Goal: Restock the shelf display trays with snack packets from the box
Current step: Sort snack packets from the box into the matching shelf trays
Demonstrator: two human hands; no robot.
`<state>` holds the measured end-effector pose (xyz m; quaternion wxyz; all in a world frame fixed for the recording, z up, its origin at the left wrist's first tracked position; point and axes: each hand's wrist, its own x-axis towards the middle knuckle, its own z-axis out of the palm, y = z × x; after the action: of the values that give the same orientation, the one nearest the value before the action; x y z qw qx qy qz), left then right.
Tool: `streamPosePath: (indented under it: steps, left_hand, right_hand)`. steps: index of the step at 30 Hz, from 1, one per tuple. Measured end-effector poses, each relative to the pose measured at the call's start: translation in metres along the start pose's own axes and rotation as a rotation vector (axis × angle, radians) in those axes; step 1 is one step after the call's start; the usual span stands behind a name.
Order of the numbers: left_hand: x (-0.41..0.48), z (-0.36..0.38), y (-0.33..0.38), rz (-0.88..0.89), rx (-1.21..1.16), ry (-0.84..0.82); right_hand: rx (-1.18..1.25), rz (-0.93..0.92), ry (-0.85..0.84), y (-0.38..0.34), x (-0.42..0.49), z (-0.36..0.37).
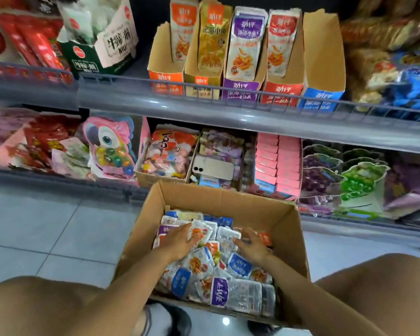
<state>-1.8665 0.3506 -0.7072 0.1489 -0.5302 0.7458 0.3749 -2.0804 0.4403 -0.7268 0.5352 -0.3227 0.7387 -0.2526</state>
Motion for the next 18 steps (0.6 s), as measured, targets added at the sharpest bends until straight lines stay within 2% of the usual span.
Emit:
streamPosePath:
  steps: [5,10,13,16,18]
  left_hand:
    - [0.023,0.004,0.0,0.008,-0.021,0.139]
    - [0.034,0.003,-0.005,0.091,-0.192,0.213]
    - [0.034,-0.005,-0.001,0.167,-0.178,0.16]
    - [0.026,-0.019,0.006,0.238,-0.057,0.022]
    - [0.015,-0.034,0.012,0.261,-0.03,0.007]
  right_hand:
    - [0.049,-0.012,0.08,0.001,0.018,0.011]
    - [0.046,-0.021,0.003,-0.001,0.021,0.012]
    - [0.0,-0.077,0.011,-0.005,0.015,0.005]
    - [-0.111,-0.132,-0.057,-0.015,0.006,-0.011]
    - [-0.209,-0.198,0.001,-0.022,-0.002,-0.022]
